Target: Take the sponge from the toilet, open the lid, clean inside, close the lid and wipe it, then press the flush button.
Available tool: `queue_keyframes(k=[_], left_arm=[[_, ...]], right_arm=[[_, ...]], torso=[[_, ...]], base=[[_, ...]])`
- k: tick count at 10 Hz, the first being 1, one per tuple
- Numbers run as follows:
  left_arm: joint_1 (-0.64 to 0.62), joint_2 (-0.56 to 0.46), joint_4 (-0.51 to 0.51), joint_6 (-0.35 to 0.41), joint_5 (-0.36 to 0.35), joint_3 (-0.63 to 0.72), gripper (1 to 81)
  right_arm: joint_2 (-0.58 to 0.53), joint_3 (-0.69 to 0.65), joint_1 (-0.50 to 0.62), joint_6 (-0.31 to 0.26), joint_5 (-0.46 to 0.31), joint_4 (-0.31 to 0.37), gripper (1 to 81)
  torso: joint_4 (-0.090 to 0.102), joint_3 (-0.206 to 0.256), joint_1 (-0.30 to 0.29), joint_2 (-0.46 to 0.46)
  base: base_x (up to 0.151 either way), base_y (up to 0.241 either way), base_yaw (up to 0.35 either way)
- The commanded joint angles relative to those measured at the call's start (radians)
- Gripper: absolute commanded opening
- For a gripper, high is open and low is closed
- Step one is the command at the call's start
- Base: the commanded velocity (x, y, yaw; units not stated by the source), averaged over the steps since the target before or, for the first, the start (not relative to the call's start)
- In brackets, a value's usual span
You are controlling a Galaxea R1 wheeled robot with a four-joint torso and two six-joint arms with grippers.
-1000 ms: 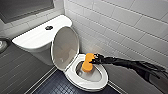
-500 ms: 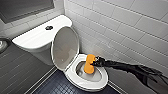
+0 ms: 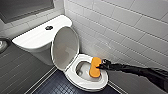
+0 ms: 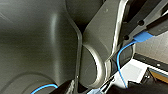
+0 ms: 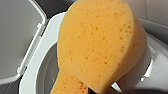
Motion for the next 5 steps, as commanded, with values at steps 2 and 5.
queue_keyframes(k=[2, 5], left_arm=[[0.033, 0.004, 0.014, 0.005, 0.079, 0.027, 81.1], [0.027, 0.016, 0.014, 0.005, 0.081, 0.029, 81.1]], right_arm=[[-0.208, 0.199, 0.018, 0.033, 0.000, 0.022, 1.0], [-0.334, 0.325, -0.034, 0.055, 0.030, 0.023, 1.0]], torso=[[0.000, 0.000, 0.000, 0.000], [0.000, 0.000, 0.000, 0.000]], base=[[0.000, 0.000, 0.000], [0.000, 0.000, 0.000]])
